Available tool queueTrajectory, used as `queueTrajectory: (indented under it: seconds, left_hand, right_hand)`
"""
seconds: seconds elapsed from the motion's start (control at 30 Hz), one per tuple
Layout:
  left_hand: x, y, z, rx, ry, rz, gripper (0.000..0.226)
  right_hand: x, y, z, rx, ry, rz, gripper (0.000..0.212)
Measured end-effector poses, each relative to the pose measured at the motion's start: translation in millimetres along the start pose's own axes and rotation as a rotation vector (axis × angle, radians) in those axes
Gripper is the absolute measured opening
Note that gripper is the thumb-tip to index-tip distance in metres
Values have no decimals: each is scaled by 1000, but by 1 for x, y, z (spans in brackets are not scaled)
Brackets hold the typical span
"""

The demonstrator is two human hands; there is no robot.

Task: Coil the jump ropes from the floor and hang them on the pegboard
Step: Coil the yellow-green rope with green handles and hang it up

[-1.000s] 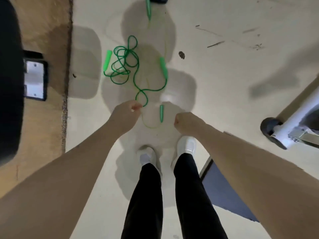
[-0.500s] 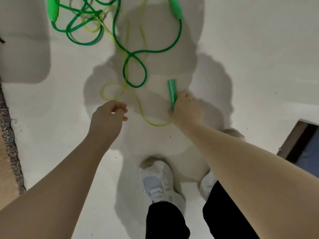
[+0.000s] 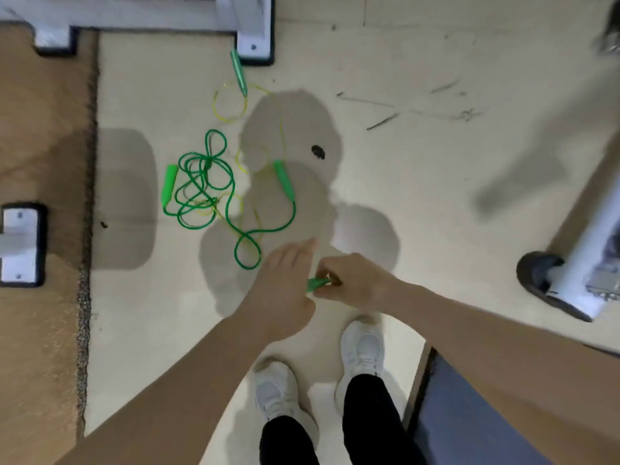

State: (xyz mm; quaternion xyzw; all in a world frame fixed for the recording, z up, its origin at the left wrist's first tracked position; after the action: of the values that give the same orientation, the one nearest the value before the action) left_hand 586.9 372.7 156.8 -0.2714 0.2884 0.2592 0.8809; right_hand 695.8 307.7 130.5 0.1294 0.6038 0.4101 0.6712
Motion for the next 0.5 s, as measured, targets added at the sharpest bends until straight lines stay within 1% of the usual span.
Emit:
queueTrajectory:
  seconds: [0.07, 0.1, 0.13, 0.2, 0.23, 0.27, 0.3, 0.33, 0.4, 0.43, 0.5]
  left_hand:
    - [-16, -40, 37, -192, 134, 21, 84]
    - [-26, -57, 58, -277, 139, 37, 82]
    - [-36, -73, 82, -298, 124, 40, 75]
    - [-56, -97, 133, -229, 77, 42, 50]
    - [-68, -109, 160, -199, 34, 46, 39]
    - [-80, -118, 185, -217, -38, 59, 26]
    - [-91, -127, 213, -282, -118, 60, 11]
    - [-104, -135, 238, -404, -185, 59, 15]
    - [-127, -148, 285, -758, -278, 49, 40]
    - [-138, -153, 307, -918, -324, 46, 46]
    - [-159, -159, 341, -1155, -428, 50, 48]
  right_hand:
    - [-39, 36, 29, -8, 5, 43, 21]
    - [-61, 54, 45, -7, -3, 54, 19]
    - [-82, 70, 62, 3, -11, 62, 18]
    - [-124, 100, 98, 32, -39, 56, 16]
    - [-146, 112, 115, 31, -57, 35, 23]
    - [-167, 123, 132, 10, -66, 9, 28]
    - [-186, 132, 148, -12, -63, -25, 27]
    - [-205, 138, 162, -26, -51, -55, 24]
    - [-243, 146, 188, -16, -25, -133, 23]
    - [-263, 148, 199, -15, -21, -181, 25]
    - [-297, 155, 216, -30, -41, -251, 31]
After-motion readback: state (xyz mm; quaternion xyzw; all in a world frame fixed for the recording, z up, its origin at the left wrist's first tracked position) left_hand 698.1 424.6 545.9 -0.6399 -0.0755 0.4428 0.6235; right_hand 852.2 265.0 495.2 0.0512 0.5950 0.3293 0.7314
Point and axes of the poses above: each hand's wrist, its own x-axis towards the middle knuckle, its own z-axis out of the back of the hand, y = z × x, the point moved 3 cm from there along x, towards the middle knuckle, and after that the axes turned 14 degrees about x, right-handed, at the moved point
